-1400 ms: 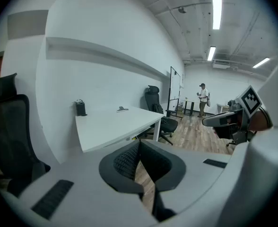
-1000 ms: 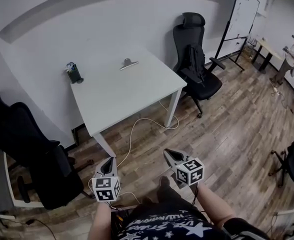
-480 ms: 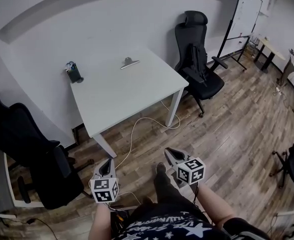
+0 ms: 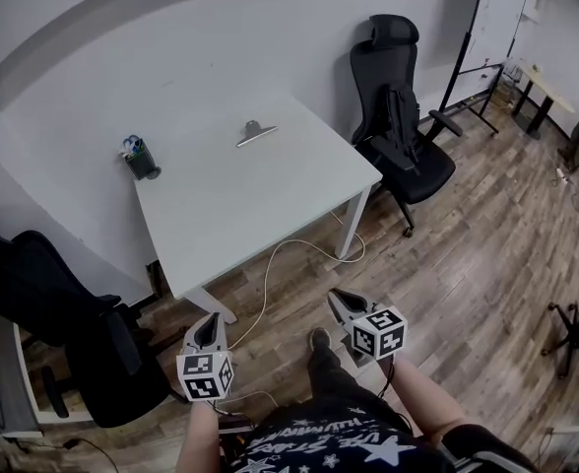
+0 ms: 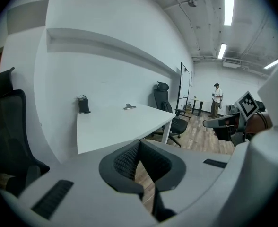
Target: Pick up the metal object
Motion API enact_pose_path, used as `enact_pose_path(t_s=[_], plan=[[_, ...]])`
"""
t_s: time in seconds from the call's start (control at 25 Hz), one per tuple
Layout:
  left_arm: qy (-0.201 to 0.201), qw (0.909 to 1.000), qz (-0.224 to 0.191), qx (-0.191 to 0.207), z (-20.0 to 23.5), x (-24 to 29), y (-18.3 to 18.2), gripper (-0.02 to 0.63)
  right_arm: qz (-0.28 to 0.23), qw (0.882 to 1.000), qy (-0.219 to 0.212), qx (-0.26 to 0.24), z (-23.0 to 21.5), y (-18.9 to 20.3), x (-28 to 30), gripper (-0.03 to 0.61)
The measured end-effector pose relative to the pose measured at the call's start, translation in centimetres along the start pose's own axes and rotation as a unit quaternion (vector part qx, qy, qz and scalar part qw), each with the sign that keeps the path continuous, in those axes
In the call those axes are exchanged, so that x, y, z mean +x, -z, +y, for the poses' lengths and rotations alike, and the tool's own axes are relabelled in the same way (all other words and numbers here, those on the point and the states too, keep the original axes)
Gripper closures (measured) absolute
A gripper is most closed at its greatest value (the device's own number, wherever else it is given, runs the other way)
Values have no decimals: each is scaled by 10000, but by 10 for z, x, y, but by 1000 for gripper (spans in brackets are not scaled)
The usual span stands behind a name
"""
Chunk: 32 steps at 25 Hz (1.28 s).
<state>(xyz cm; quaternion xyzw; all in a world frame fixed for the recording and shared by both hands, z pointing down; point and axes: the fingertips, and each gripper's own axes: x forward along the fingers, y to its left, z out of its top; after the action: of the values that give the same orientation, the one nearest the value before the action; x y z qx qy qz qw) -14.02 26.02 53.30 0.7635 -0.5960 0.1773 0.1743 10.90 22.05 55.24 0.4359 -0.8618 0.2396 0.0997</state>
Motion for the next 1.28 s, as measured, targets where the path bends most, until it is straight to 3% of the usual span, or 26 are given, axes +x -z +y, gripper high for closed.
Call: enact_pose_path(t_s=[0.36,0.76,1.08,1.28], plan=[[-285,9994,161,-131,19,110,-54,595,177,9986,-108,-490,-82,-74,97,526],[-645,9973,309,-136,23,206,-96,595,392,9972,-496,-406,-158,-114,159,526],[-850,9957,267,-259,50,237,-122,595,459,9952,-678,-542,-175,-146,210,526],[-817,9961,170,-292,85,269,-144,595,321,9967,-563,-493,-174,-177,251,526]])
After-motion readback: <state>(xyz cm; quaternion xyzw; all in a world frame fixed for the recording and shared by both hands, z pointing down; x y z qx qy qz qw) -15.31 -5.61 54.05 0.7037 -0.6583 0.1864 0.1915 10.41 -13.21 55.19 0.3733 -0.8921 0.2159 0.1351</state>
